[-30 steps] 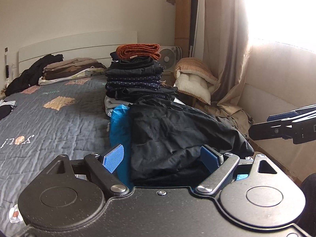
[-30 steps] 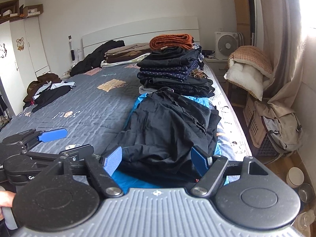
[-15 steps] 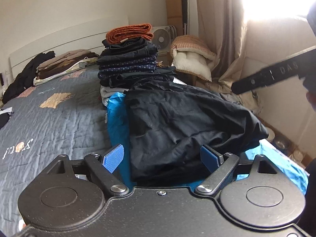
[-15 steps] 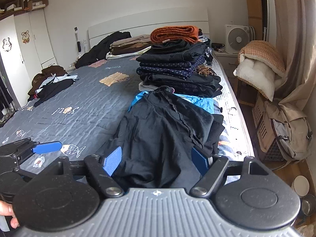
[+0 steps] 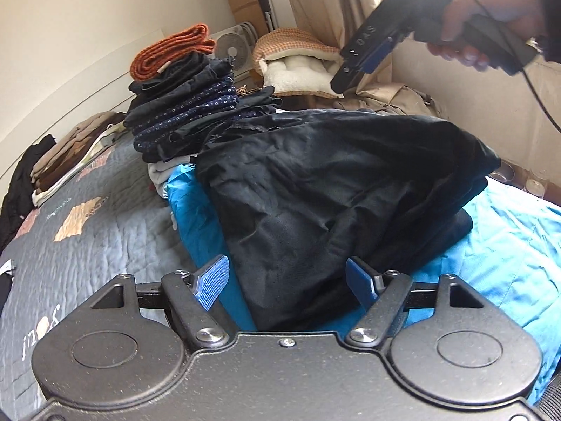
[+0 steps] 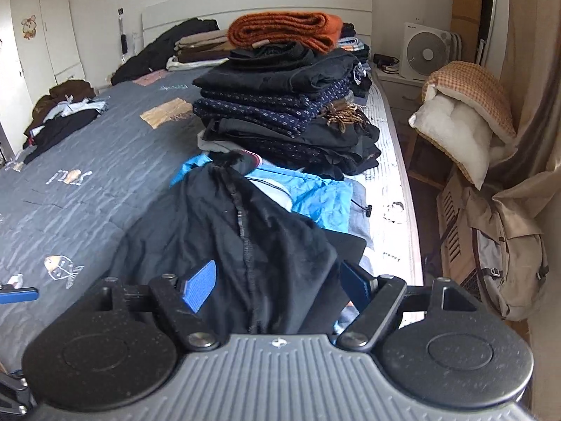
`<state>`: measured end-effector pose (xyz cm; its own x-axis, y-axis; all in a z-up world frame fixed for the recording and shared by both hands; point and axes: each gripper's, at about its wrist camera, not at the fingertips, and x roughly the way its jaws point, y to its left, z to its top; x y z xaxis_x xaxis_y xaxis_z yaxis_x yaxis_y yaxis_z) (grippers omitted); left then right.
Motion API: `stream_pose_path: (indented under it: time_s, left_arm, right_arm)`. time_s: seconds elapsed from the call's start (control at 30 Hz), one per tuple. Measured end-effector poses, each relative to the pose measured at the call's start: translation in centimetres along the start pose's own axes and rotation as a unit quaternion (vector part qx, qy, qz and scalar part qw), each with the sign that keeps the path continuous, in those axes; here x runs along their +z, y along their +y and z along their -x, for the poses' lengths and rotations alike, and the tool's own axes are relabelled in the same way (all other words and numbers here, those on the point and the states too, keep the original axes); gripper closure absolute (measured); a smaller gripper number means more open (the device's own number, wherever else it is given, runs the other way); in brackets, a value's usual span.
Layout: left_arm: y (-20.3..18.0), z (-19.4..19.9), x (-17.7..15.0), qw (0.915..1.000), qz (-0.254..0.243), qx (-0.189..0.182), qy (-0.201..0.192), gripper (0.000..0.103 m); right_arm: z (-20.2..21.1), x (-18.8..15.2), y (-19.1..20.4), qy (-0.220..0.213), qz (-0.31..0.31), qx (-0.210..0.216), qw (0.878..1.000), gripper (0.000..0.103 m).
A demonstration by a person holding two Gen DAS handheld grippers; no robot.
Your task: Fold clothes
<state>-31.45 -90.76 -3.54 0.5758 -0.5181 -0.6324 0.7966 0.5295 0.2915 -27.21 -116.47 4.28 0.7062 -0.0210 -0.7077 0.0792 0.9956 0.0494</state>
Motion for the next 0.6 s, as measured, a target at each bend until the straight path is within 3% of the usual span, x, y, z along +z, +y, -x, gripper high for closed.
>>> stream_pose_path:
  time_s: [0.17,0.5,0.6]
  left_arm:
    - [-0.3,-1.3,-0.5,0.9995,-0.03,-0.001,0.008,0.031]
    - [-0.4,-2.6,-1.3,0.9987,-0.048,-0.014,0.013,0.03]
    - [-0.4,-3.1,-1.3,0.9984,-0.051,-0.016,0.017,0.03]
  right_arm:
    - [-4.6,1.6,-2.1,0.038,-0.013,0.037,0.998,0.026]
    - [-11.7,2.3,-4.2,0.108,-0.054,0.048,0.992,0.026]
    - [-11.8,2.0,-4.4,0.107,-0.074,0.061,0.99,0.026]
